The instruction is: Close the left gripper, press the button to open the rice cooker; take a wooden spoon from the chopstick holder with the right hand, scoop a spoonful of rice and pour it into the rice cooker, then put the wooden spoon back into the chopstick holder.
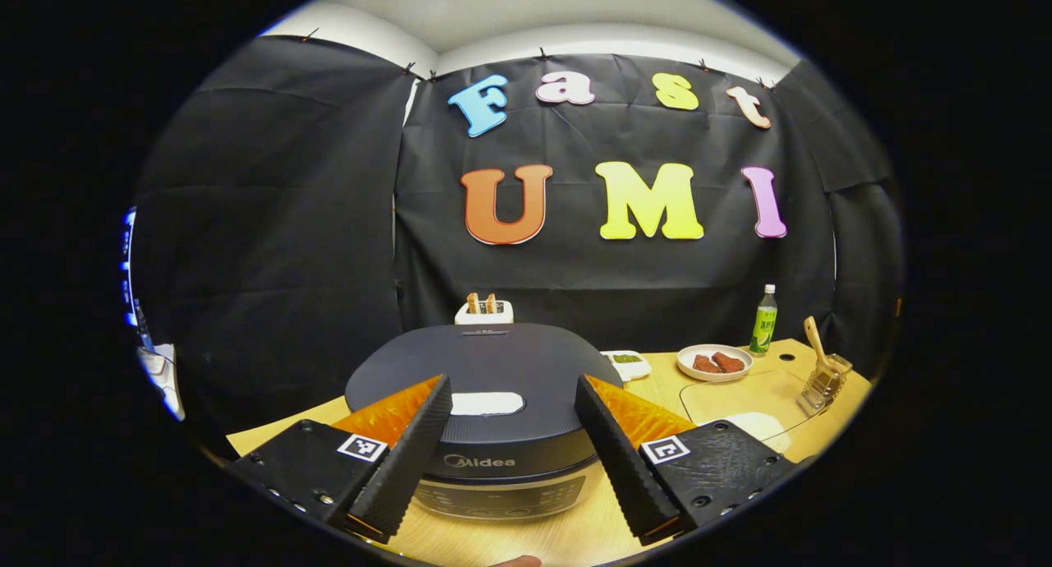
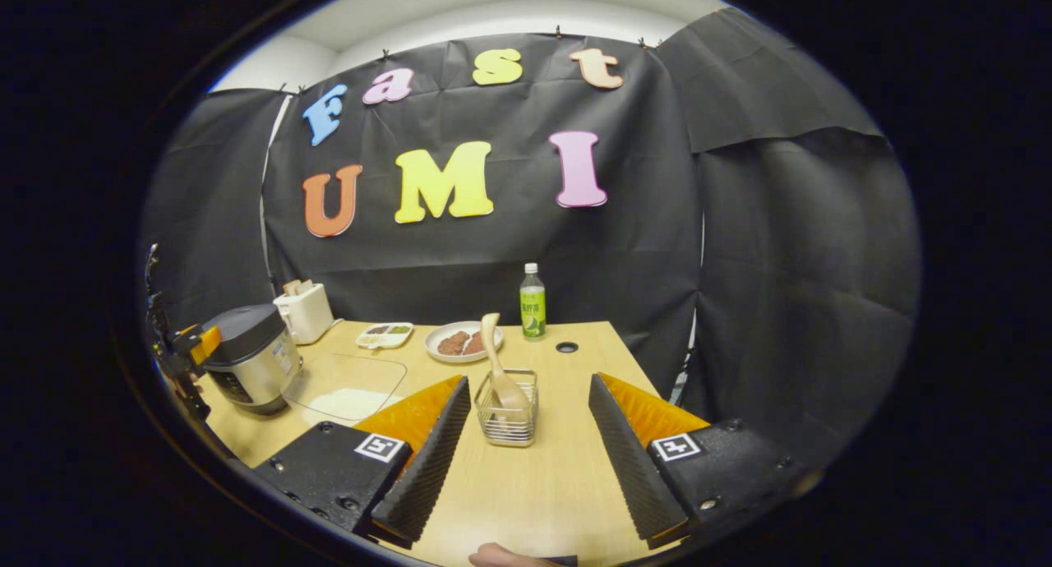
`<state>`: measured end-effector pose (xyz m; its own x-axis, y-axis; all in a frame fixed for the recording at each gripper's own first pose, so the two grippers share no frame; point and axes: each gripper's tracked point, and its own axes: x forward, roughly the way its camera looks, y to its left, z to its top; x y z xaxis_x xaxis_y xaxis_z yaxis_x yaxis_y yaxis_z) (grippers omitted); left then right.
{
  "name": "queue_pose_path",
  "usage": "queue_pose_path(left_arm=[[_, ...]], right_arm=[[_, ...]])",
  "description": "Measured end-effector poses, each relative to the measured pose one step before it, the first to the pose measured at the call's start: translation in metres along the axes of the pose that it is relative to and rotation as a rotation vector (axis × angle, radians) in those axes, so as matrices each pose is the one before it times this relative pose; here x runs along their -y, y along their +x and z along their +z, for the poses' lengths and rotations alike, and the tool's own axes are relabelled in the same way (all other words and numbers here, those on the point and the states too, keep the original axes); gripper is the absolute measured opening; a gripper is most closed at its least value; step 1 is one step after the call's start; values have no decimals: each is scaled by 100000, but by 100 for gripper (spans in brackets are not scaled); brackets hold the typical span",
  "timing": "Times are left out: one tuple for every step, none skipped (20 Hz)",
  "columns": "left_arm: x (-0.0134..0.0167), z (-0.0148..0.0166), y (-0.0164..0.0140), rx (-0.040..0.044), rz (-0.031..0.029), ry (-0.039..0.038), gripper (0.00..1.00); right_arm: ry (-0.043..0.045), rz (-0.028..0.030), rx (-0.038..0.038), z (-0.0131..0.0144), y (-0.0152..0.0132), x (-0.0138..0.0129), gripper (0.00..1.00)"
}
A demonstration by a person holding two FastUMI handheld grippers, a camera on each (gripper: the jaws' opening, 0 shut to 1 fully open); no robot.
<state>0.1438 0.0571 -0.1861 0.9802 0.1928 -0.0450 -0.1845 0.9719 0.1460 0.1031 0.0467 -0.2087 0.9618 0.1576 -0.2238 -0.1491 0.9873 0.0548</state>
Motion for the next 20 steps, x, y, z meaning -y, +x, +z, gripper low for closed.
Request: queue_pose_path(left_arm=[[-240, 82, -125, -1484, 337, -982, 97], [-200, 47, -29, -2006, 1059, -1791, 96], [-174, 95, 84, -1920, 1374, -333, 95], [-159, 53, -379, -1512, 1767, 326, 95], [-253, 209, -231, -1487, 1489, -70, 95], [70, 411, -483, -551, 187, -509, 94], [302, 698, -454, 768, -638, -737, 94], [260, 863, -525, 1336, -813, -1041, 94], [278, 752, -401, 787, -783, -1423, 94], [381, 626, -428, 439, -825, -1176, 94], [562, 740, -472, 219, -1388, -1054, 94], [513, 902, -549, 521, -1192, -814, 94], [521, 978, -596, 1211, -1051, -277, 94], [297, 1082, -688, 1754, -876, 524, 94], [376, 1145, -770, 2711, -615, 1183, 94], [252, 1302, -721, 2904, -158, 1043, 94], [408, 889, -741, 1791, -761, 527, 94], [480, 963, -704, 2266, -1180, 124, 94], [739, 990, -847, 2106, -1719, 8, 93], [711, 808, -634, 1638, -1896, 173, 93]], right_arm=[[-29, -856, 211, 119, -63, 259, 95], [-152, -609, 43, -14, -84, 192, 94], [-357, -543, 149, 153, -27, 130, 94], [-189, -581, 121, 167, -124, 240, 93], [58, -189, 199, 216, -111, 139, 93], [98, 276, 398, 399, -224, -141, 94], [-163, 186, 564, 344, -224, -88, 95], [-413, -101, 751, 260, -262, -58, 95], [-486, -204, 1021, 369, -375, 12, 94], [-454, -59, 889, 452, -326, -23, 94], [-112, -160, 569, 270, -347, 72, 93], [262, -266, 545, 149, -219, 173, 93], [361, -266, 278, 261, -321, 90, 93], [309, -183, 412, 253, -338, 63, 94], [214, -334, 567, 329, -370, 204, 94], [197, -543, 766, 408, -361, 216, 94], [373, -495, 868, 387, -293, 141, 94], [316, -101, 786, 380, -286, -54, 94], [196, 190, 705, 436, -382, -68, 95], [157, 132, 868, 411, -289, -121, 95]])
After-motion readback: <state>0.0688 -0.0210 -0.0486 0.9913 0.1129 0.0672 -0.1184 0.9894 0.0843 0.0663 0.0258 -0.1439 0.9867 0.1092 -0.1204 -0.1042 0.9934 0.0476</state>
